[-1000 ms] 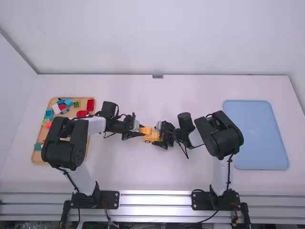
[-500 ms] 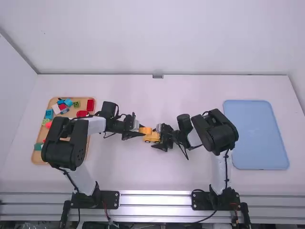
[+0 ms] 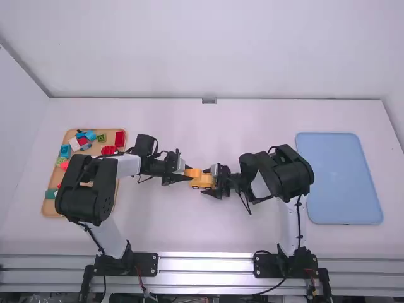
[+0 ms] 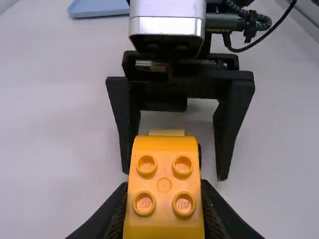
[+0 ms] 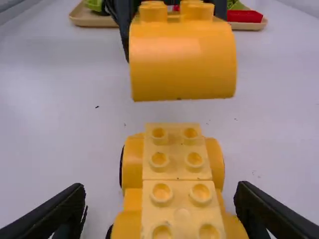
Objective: Assemble lego blocks to make yellow taxi
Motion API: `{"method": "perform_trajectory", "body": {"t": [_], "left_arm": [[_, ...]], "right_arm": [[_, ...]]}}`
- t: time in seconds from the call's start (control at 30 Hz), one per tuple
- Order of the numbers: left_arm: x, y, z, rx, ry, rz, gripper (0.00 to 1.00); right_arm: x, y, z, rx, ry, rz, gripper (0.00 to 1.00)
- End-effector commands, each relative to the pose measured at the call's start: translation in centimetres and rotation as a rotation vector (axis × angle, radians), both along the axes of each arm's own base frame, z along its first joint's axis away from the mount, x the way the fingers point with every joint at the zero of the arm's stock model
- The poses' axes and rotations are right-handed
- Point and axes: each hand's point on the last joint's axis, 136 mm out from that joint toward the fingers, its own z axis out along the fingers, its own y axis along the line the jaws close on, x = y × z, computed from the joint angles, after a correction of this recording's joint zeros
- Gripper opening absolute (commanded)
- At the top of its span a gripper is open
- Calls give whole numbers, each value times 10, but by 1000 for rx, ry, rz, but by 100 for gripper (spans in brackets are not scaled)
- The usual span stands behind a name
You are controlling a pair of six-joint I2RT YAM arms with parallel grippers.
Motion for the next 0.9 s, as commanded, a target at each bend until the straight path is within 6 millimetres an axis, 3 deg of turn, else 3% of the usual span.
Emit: {"method": "perform_trajectory", "body": {"t": [0.0, 0.2, 0.43, 0.63, 0.73, 0.87], "left_arm": [[-7, -5, 0, -30, 35, -16, 29], [-7, -5, 0, -30, 32, -17, 29], [-7, -5, 0, -30, 32, -16, 29], [-8, -8, -4, -29, 33, -29, 27], [-10, -17, -13, -33, 28, -57, 22], [-10, -25, -25, -47, 18, -83, 24]], "right_arm": [[0, -1, -7, -16, 53, -16, 79], [3, 0, -18, -64, 94, 10, 69], [5, 2, -17, -66, 90, 9, 55], [5, 0, -18, -72, 74, -4, 54], [5, 0, -19, -72, 78, -6, 52], [4, -1, -19, -74, 82, -6, 53]]}}
